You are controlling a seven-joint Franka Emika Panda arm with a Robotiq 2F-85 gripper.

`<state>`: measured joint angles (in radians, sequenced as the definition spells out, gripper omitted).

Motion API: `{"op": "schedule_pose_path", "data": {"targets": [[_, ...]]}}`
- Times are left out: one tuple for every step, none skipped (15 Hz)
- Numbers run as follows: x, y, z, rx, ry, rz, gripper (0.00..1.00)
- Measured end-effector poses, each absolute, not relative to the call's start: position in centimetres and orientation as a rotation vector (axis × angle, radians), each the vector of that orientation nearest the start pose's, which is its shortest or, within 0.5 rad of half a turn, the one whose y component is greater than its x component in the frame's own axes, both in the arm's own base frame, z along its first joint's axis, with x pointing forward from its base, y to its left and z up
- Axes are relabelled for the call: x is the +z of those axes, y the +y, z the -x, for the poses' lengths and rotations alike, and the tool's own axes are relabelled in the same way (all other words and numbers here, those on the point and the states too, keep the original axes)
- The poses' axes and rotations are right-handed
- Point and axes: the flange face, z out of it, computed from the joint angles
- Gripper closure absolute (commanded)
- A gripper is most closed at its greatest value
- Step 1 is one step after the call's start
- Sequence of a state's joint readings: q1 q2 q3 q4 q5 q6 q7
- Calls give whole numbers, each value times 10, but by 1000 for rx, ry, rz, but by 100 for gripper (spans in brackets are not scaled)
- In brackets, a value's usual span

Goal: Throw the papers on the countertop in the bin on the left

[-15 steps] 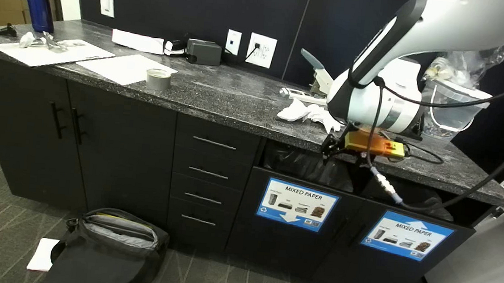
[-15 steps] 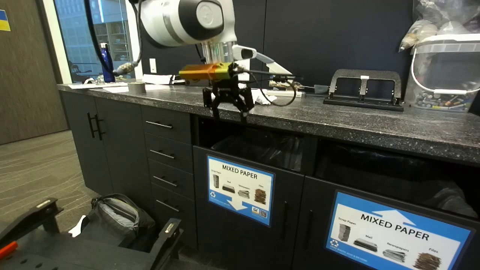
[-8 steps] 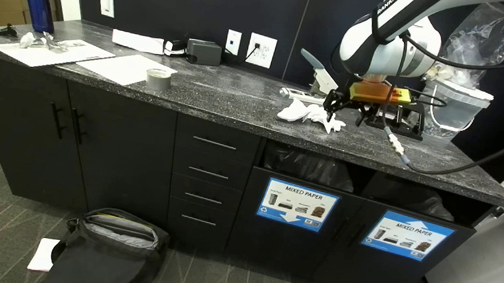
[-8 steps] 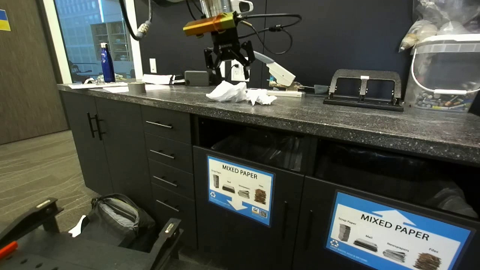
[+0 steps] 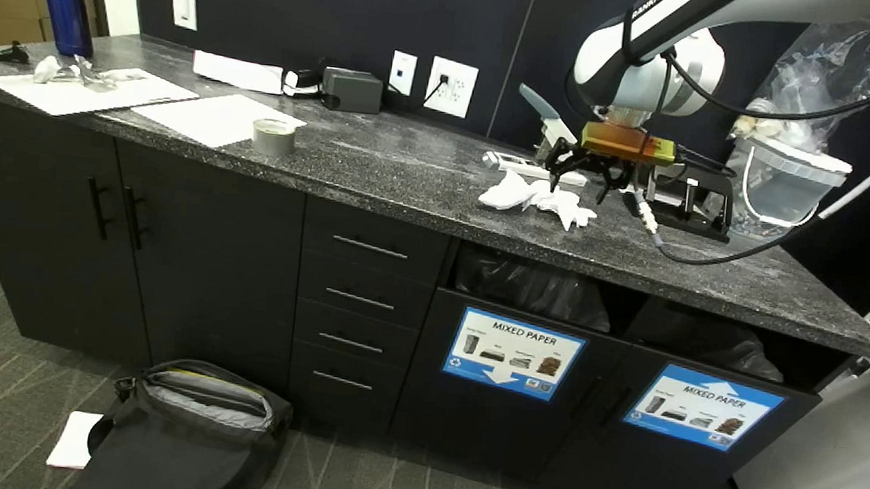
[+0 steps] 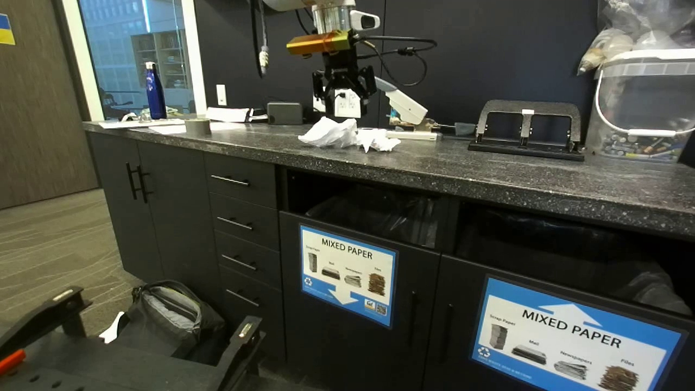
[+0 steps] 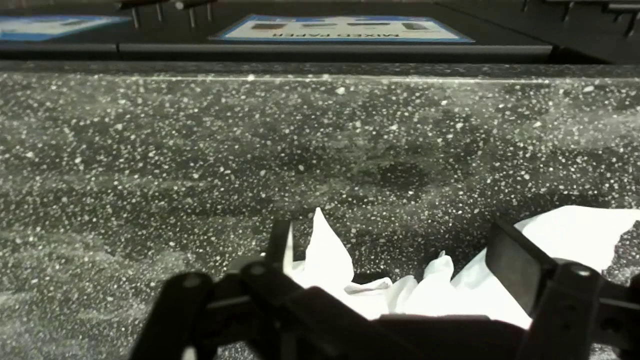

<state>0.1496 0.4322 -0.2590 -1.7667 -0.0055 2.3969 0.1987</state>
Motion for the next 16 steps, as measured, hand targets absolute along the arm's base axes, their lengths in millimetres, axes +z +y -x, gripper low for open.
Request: {"op": "schedule_pose_path", "data": {"targets": [[344, -50, -680, -299, 508, 3170, 0], [341, -41, -688, -249, 581, 3145, 0], [338, -30, -696, -205, 655, 3117, 0], [336, -19, -703, -173, 718, 3092, 0], [333, -9, -711, -158, 773, 3067, 0], [330, 0, -718, -164, 823, 3043, 0], [327, 8, -725, -177, 870, 3020, 0], [324, 13, -732, -192, 914, 3000, 0], [321, 16, -738, -211, 957, 2981, 0], [317, 18, -743, -230, 998, 2961, 0], [314, 20, -749, -255, 1034, 2940, 0], [311, 20, -754, -284, 1067, 2920, 0], [307, 20, -759, -313, 1096, 2901, 0], [302, 19, -763, -335, 1122, 2887, 0], [298, 18, -767, -354, 1144, 2876, 0], [293, 17, -770, -372, 1161, 2868, 0]]}}
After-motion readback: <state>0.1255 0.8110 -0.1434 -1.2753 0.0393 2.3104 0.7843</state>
